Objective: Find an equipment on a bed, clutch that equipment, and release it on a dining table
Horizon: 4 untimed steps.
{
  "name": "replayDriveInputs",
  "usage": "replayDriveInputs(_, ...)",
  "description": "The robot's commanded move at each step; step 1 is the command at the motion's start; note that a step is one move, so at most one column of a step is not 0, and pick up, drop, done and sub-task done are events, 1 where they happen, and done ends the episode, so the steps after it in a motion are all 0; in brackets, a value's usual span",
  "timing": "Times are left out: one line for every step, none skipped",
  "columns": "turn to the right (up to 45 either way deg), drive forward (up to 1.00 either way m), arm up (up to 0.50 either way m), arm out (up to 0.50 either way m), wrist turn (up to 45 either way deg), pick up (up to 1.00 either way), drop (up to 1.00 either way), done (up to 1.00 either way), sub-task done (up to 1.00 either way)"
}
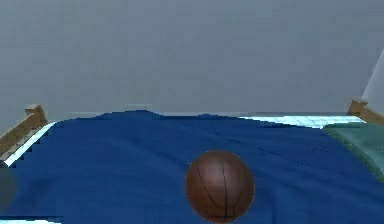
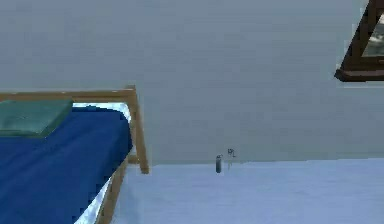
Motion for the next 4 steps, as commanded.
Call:
replayDriveInputs(-45.0,0.00,0.00,0.00,0.0,0.00,0.00,0.00,0.00)
replayDriveInputs(-30.0,0.00,0.00,0.00,0.0,0.00,0.00,0.00,0.00)
replayDriveInputs(0.0,0.00,0.50,0.00,0.0,0.00,0.00,0.00,0.00)
replayDriveInputs(0.0,0.00,0.38,0.00,0.0,0.00,0.00,0.00,0.00)
